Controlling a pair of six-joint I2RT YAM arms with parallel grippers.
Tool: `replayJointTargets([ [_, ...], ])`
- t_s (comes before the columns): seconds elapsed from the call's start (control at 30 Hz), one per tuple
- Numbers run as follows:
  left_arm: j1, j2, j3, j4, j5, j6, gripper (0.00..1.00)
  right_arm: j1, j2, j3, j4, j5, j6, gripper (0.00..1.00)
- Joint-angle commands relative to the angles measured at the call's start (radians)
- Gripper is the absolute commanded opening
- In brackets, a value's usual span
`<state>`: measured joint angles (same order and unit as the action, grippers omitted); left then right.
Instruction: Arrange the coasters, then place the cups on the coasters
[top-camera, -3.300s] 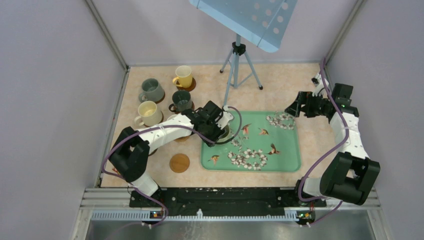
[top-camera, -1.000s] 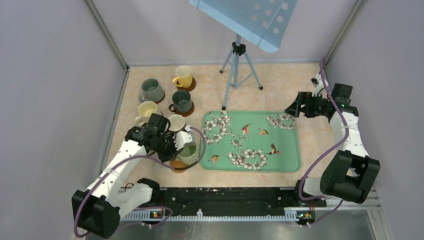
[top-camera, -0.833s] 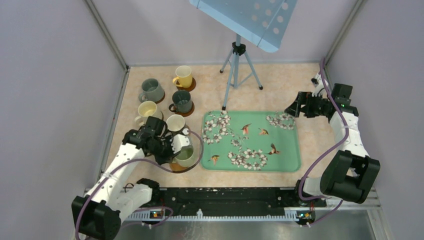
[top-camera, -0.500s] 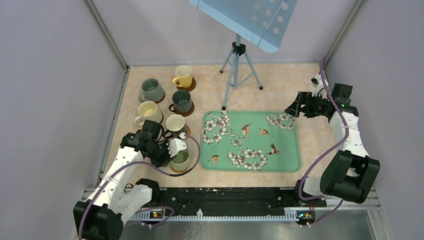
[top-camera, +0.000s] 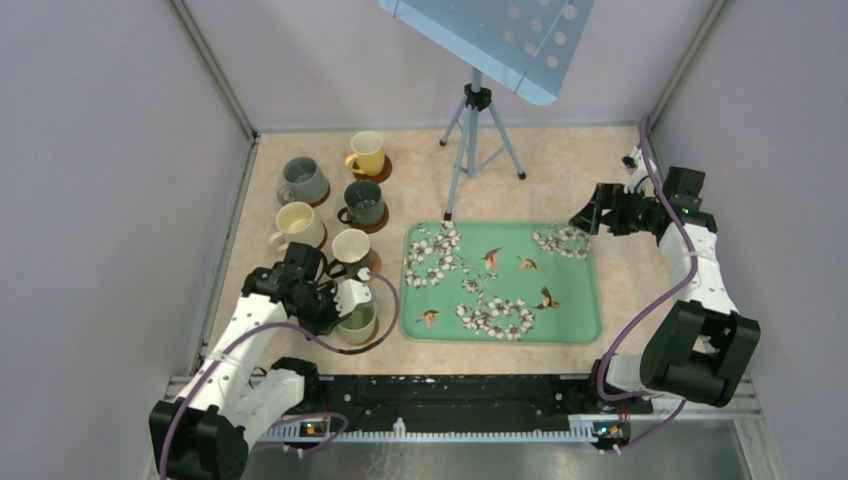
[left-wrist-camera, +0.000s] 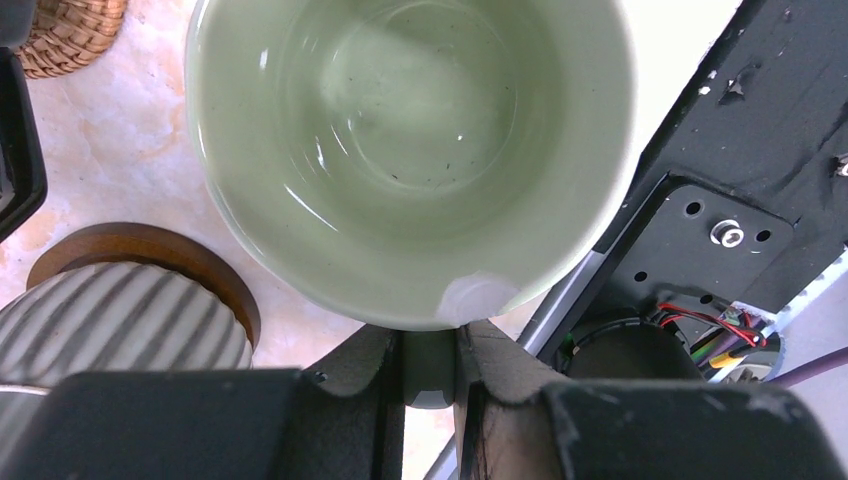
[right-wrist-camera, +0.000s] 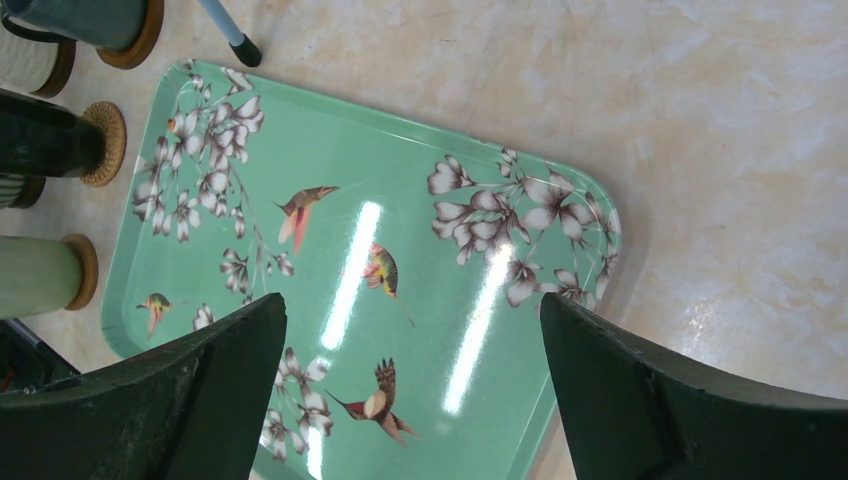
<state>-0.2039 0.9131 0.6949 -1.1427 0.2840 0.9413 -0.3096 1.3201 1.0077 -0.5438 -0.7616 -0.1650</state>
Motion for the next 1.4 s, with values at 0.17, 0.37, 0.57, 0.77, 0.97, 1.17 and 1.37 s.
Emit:
replayJointTargets([
  [0.17,0.005,0.013,0.001,0.03,0.026,0.016,0.39,0.006,0.008,0.009,0.01,-0.004,-0.019,0.96],
  [0.37,0.005,0.025,0.005,0.011,0.04,0.025,0.44,0.006,0.01,0.011,0.01,-0.004,-0.019,0.96],
  [0.57,0.004,0.041,0.033,-0.023,0.038,0.018,0.52,0.006,0.008,0.01,0.011,-0.004,-0.02,0.96],
  [0.77,0.005,0.045,0.072,-0.091,0.062,0.046,0.81,0.009,0.015,0.013,0.007,-0.002,-0.021,0.96],
  [0.97,0.006,0.093,0.191,-0.195,0.114,0.083,0.88,0.009,0.015,0.012,0.01,-0.002,-0.019,0.96],
  [1.17,0.009,0.156,0.336,-0.235,0.121,0.079,0.91,0.009,0.012,0.014,0.008,-0.004,-0.021,0.96],
  [1.37,0.046,0.222,0.37,-0.21,0.079,0.086,0.75,0.009,0.007,0.014,0.004,-0.004,-0.025,0.96],
])
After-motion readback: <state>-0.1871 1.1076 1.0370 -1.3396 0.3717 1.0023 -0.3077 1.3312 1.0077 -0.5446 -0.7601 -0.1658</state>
